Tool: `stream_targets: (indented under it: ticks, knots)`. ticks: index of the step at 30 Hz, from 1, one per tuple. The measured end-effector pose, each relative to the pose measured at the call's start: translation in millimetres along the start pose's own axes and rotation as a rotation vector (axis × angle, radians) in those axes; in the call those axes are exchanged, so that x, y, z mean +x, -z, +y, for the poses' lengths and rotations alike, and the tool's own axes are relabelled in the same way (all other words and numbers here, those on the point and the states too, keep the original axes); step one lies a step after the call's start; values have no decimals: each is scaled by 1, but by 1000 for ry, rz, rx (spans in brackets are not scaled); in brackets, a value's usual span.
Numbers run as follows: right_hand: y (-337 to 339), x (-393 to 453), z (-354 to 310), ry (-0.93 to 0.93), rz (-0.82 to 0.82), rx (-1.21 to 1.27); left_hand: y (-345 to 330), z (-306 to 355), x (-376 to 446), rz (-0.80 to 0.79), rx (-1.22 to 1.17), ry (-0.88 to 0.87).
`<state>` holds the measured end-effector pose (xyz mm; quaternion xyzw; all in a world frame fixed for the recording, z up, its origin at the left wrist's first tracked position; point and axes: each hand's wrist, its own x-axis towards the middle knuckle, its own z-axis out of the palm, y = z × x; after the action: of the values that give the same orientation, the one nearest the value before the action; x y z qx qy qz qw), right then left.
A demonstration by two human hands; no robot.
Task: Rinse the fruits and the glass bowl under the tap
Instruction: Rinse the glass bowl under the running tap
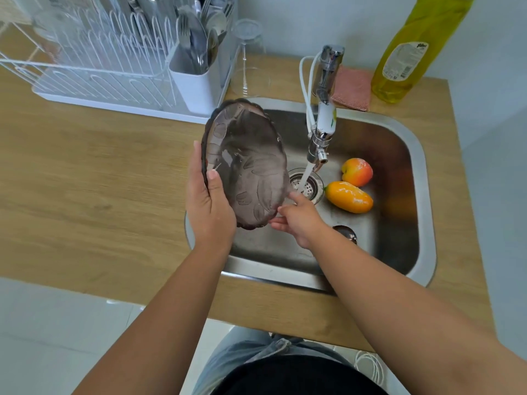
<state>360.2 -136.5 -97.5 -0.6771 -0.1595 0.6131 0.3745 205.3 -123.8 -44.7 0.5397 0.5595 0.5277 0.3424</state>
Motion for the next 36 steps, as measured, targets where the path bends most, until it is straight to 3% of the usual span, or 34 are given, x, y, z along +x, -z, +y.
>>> stream_targets:
  ticks: [7, 18, 25, 36]
  knots:
    - [-16, -5, -1, -33, -18, 149, 12, 12, 4, -120, 197, -250]
    - [-36, -8, 6, -57, -31, 224, 23, 26, -1, -245, 339, -422]
    - [-40, -8, 14, -87, -20, 244, 22, 19, -1, -331, 387, -453]
    - [-32, -7, 18, -66, -11, 207, 26, 11, 1, -513, 271, -470]
